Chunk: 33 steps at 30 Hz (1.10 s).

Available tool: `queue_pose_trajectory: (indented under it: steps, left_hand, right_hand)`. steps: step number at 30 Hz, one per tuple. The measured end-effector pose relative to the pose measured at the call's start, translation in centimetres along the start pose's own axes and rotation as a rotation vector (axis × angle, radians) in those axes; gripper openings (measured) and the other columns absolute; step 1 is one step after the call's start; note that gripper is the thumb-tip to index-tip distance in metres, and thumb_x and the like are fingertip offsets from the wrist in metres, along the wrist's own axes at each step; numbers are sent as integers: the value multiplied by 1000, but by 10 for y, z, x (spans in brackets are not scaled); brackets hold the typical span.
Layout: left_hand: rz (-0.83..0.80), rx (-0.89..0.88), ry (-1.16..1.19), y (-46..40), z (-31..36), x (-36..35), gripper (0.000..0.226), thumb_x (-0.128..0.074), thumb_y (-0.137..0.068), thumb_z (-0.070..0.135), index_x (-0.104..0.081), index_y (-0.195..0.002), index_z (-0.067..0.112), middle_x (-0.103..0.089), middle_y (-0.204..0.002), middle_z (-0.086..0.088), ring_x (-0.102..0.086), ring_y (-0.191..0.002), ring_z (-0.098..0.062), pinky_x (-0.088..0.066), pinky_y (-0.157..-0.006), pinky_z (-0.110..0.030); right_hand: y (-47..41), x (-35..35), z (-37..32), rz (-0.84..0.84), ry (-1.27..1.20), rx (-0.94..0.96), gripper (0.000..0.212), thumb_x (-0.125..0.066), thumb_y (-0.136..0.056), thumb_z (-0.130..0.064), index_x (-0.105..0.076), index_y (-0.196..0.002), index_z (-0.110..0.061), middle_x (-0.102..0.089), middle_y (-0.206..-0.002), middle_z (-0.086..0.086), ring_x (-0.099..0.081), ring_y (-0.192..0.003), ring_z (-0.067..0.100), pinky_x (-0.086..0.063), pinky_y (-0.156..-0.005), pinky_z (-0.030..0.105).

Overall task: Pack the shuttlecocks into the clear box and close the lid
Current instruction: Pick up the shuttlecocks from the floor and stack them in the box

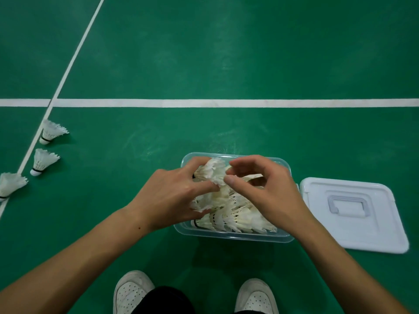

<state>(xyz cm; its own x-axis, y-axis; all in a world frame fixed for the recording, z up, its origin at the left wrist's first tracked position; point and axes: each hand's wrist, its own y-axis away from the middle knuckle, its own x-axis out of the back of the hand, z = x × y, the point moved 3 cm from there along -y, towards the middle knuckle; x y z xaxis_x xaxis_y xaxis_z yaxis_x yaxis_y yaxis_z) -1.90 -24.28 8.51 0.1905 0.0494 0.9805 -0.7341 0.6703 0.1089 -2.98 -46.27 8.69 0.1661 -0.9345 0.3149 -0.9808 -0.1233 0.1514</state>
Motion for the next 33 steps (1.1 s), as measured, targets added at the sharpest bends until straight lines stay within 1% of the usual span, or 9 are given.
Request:
queue_pose_trajectory:
  steps: [5,11,15,18,20,23,26,29,33]
  left_hand:
    - [-37,2,-80,-10,14,2,63,-79,-78,55,-59,-137,43,-46,-155,-8,-67,-72,-24,-44,-44,-29]
    - [-12,-4,-42,-13,18,1,55,-77,-77,48,-62,-130,42,-43,-160,-7,-68,-75,-24,-43,-46,-29]
    - [118,-12,101,-2,10,11,42,-74,-83,56,-70,-122,41,-40,-165,0,-71,-83,-17,-53,-49,-32]
    - [224,109,174,11,-16,21,47,-81,-78,58,-71,-120,40,-48,-156,8,-63,-76,-13,-55,-50,-35]
    - [196,166,141,18,-29,18,53,-81,-76,61,-67,-124,42,-52,-149,14,-63,-74,-14,-55,-51,-36]
    - [99,161,68,18,-28,3,54,-74,-77,68,-64,-125,45,-56,-139,17,-67,-73,-12,-54,-49,-33]
    - [22,134,-1,7,-17,-11,43,-76,-78,67,-70,-114,44,-63,-127,16,-70,-81,-11,-45,-44,-26]
    - [2,95,-50,-7,-10,-19,34,-79,-80,65,-74,-106,43,-65,-118,16,-71,-89,-10,-35,-45,-21]
    - [-28,82,-98,-22,-3,-23,34,-76,-81,67,-73,-104,42,-64,-117,16,-69,-96,-10,-40,-49,-24]
  right_hand:
    - [-8,-11,0,50,-104,-87,28,-88,-84,-34,-75,-108,-28,-80,-96,-13,-75,-96,2,-61,-80,26]
    - [-7,-13,3,96,-203,-118,29,-85,-85,-11,-74,-110,-21,-81,-85,-4,-77,-78,9,-59,-73,22]
    - [3,-4,3,185,-234,-76,29,-86,-85,-6,-76,-109,-18,-81,-84,-3,-77,-77,9,-60,-73,22]
    - [16,18,8,329,-124,-13,27,-86,-85,-11,-78,-109,-21,-80,-84,-4,-74,-75,7,-61,-75,24]
    - [27,27,11,361,-23,18,28,-86,-86,-14,-78,-111,-22,-80,-85,-7,-76,-80,9,-61,-79,22]
    - [39,21,16,320,119,55,32,-86,-85,-15,-77,-115,-22,-79,-86,-12,-76,-86,5,-58,-83,15]
    - [41,4,26,279,243,118,31,-86,-86,-15,-77,-116,-18,-78,-89,-15,-74,-86,-1,-58,-82,12]
    - [37,-8,36,270,357,174,30,-86,-86,-16,-76,-114,-15,-77,-87,-12,-73,-82,-2,-58,-79,12]
    - [31,-13,53,169,394,141,26,-85,-88,-15,-77,-112,-17,-76,-88,-13,-71,-81,-4,-60,-78,15]
